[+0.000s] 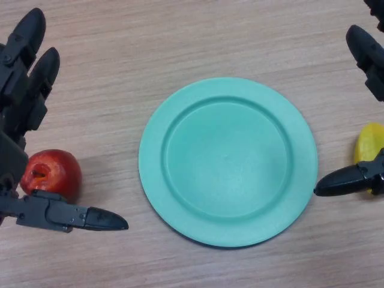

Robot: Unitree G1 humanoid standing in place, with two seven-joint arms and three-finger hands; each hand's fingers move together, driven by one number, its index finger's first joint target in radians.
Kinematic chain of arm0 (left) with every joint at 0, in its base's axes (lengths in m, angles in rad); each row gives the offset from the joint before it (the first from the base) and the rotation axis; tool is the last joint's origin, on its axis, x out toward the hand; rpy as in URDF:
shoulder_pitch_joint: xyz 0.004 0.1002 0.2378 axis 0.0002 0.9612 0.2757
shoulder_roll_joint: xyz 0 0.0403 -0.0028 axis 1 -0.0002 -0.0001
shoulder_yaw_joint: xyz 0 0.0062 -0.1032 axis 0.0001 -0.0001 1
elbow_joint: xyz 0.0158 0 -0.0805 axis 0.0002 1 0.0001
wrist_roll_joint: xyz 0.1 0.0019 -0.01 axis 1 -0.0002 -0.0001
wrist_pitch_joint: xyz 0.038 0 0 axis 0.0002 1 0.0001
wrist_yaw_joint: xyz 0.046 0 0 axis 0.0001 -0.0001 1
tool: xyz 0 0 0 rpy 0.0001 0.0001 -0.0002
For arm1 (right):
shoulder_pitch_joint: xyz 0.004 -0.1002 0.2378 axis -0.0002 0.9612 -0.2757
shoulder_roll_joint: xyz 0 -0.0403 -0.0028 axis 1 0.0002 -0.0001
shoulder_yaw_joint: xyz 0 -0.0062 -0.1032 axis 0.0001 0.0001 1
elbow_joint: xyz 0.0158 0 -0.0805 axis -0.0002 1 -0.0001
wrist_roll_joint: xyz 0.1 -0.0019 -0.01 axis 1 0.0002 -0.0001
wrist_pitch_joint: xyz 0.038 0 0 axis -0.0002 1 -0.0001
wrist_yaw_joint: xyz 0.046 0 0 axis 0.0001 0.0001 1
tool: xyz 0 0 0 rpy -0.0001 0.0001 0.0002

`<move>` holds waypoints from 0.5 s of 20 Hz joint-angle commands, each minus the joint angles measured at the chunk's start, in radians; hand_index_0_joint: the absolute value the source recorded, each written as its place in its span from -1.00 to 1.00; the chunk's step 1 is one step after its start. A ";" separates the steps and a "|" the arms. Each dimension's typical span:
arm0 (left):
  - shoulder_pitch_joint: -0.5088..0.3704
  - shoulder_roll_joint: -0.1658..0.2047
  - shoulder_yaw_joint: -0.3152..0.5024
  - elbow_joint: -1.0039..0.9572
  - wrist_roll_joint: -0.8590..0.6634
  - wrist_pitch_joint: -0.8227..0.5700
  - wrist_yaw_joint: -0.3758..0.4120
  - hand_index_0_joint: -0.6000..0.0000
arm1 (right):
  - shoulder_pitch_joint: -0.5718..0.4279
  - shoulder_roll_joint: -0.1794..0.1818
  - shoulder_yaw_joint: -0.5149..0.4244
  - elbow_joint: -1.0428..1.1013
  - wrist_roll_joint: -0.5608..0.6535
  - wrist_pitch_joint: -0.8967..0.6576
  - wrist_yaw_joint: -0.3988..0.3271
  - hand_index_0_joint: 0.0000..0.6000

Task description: Pick up the red apple and place it on the plate

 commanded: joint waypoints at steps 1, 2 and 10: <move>-0.011 0.030 0.084 -0.028 0.001 -0.146 0.004 1.00 | -0.033 -0.023 -0.044 -0.039 0.047 -0.133 -0.026 -1.00; -0.013 0.029 0.084 -0.017 0.003 -0.156 0.009 1.00 | -0.032 -0.024 -0.039 -0.032 0.043 -0.144 -0.028 -1.00; -0.026 0.061 0.186 0.142 0.061 -0.319 -0.005 1.00 | -0.034 -0.033 -0.050 -0.040 0.067 -0.130 -0.003 -1.00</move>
